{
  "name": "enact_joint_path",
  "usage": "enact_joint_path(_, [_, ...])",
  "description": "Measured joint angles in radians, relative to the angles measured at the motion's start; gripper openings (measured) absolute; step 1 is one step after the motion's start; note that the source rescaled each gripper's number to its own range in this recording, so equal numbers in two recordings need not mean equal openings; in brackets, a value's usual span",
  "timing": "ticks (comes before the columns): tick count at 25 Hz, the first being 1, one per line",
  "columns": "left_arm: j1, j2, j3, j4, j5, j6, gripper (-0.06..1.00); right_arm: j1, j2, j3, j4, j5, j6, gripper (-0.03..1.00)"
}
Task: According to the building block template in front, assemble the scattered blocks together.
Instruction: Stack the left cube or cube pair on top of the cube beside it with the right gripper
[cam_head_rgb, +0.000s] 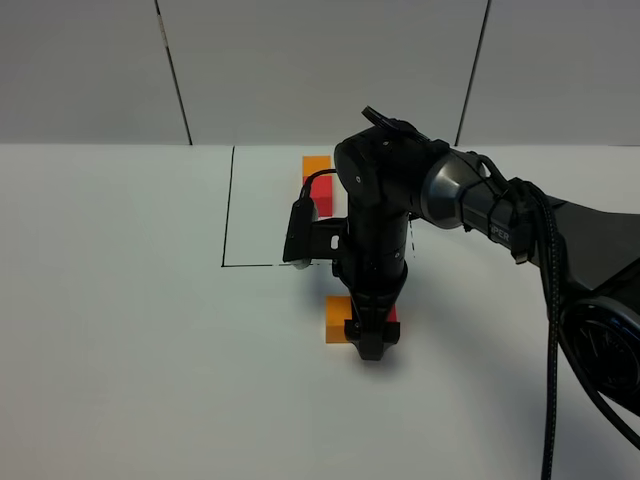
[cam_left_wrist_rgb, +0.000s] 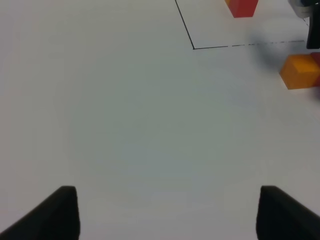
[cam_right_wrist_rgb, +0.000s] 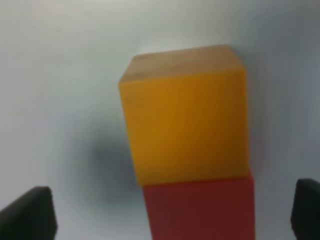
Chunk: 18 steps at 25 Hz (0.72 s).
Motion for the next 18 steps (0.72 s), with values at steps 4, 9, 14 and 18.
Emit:
enact_joint_path(4, [0.0,0.0,0.0,0.0,0.0,0.0,0.89,0.0,0.0,0.0,0.0,-0.025,0.0,0.87])
enact_joint_path(9, [0.0,0.0,0.0,0.0,0.0,0.0,0.89,0.0,0.007,0.0,0.0,-0.042,-0.008,0.84])
enact_joint_path(14, [0.0,0.0,0.0,0.0,0.0,0.0,0.89,0.0,0.034,0.0,0.009,-0.052,-0.008,0.82])
enact_joint_path(18, [0.0,0.0,0.0,0.0,0.0,0.0,0.89,0.0,0.048,0.001,0.022,-0.065,-0.008,0.79])
